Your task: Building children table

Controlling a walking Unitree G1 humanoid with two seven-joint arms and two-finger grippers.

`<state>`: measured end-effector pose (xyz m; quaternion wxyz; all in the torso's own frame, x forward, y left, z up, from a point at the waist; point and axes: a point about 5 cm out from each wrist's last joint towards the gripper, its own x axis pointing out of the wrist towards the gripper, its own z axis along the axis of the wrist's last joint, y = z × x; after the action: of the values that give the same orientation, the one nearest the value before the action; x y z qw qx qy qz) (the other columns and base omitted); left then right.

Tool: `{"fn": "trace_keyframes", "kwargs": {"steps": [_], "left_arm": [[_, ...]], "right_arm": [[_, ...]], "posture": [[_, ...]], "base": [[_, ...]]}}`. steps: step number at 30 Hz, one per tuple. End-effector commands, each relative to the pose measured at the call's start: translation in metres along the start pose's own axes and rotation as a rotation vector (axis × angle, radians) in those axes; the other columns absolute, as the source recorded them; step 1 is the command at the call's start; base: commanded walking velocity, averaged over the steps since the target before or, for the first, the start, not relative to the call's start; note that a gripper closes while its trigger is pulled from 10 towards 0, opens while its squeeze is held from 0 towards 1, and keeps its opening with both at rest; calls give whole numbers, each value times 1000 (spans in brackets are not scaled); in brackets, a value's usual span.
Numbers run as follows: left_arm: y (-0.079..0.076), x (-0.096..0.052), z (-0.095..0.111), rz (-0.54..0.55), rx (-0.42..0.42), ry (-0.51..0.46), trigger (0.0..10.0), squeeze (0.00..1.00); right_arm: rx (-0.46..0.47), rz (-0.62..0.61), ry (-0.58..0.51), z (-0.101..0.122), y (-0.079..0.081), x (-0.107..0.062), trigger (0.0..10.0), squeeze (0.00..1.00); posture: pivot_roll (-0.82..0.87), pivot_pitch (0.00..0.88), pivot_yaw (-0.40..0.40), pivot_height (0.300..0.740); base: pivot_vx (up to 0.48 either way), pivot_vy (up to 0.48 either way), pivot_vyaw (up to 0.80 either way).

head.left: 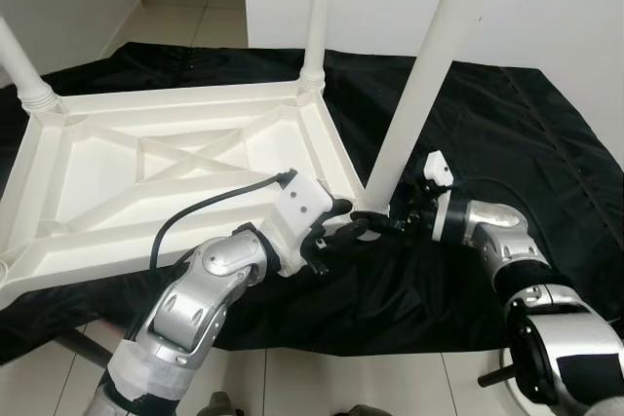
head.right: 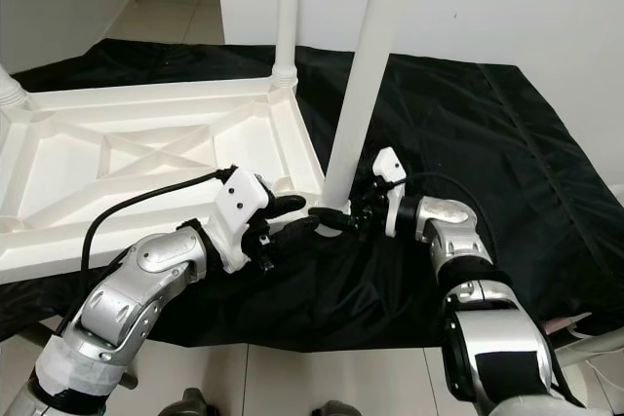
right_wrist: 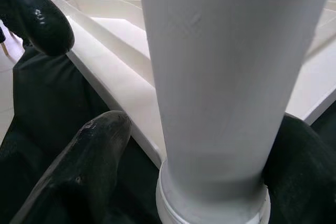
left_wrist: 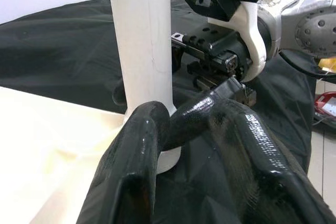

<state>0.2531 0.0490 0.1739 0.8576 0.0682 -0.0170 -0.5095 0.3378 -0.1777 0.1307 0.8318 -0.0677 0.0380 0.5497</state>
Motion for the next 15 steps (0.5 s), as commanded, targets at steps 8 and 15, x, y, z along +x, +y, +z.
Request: {"fn": "trace_keyframes", "kwargs": {"steps": [8, 15], "left_arm": [[-5, -5, -10, -88, -16, 62, 10000, 0], [-5, -3, -9, -74, -10, 51, 10000, 0]], "right_arm": [[-17, -112, -34, 1, -4, 7, 10000, 0], [-16, -140, -71, 9, -6, 19, 8745, 0]], "posture": [[-15, 0, -25, 740], [-6, 0, -34, 740]], "base": [[0, 0, 0], [0, 0, 0]]}}
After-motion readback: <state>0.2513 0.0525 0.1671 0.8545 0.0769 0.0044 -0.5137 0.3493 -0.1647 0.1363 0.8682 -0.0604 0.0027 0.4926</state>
